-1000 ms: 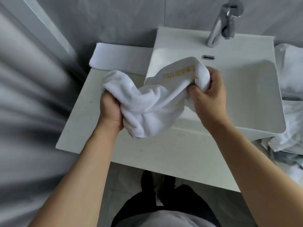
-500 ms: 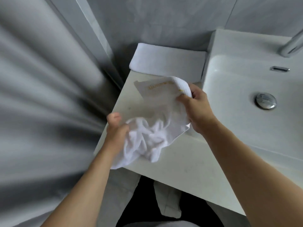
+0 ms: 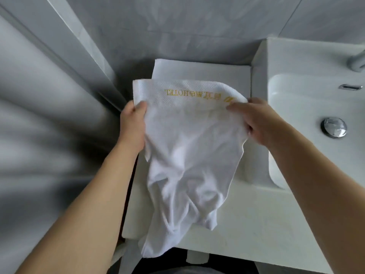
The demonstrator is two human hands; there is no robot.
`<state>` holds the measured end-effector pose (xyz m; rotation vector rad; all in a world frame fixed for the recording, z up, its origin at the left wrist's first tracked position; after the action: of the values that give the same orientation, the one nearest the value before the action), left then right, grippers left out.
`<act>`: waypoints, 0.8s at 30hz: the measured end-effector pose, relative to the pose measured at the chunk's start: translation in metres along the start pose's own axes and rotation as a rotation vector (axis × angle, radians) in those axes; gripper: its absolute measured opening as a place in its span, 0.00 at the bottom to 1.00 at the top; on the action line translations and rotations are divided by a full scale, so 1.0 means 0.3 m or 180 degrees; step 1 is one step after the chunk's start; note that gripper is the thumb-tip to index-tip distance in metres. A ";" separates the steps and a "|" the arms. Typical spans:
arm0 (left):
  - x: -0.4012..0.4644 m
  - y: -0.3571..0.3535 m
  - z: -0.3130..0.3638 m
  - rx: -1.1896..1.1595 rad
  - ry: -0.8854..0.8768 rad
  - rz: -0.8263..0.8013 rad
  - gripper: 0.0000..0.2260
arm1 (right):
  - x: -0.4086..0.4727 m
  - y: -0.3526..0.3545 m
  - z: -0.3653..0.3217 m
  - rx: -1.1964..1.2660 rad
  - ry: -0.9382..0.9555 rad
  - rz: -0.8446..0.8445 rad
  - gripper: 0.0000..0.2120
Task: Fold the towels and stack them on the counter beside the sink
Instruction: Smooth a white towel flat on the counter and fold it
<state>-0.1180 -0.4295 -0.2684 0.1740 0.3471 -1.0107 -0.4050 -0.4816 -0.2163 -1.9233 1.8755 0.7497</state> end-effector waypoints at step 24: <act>0.623 -0.279 0.005 0.3142 -0.0869 0.0119 0.13 | 0.713 -0.077 -0.166 -0.2657 0.1228 0.1890 0.19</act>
<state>-0.0988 -0.6226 -0.3334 0.9154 -0.4314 -1.0818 -0.3793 -0.6819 -0.3056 -2.0380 2.7284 1.6499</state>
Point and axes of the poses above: each hand's wrist, its own x-axis towards the middle knuckle, its own y-axis out of the back of the hand, z = x × y, the point moved 3 cm from there along x, towards the middle knuckle, and after that the axes turned 1 degree about -x, right-handed, at the moved point
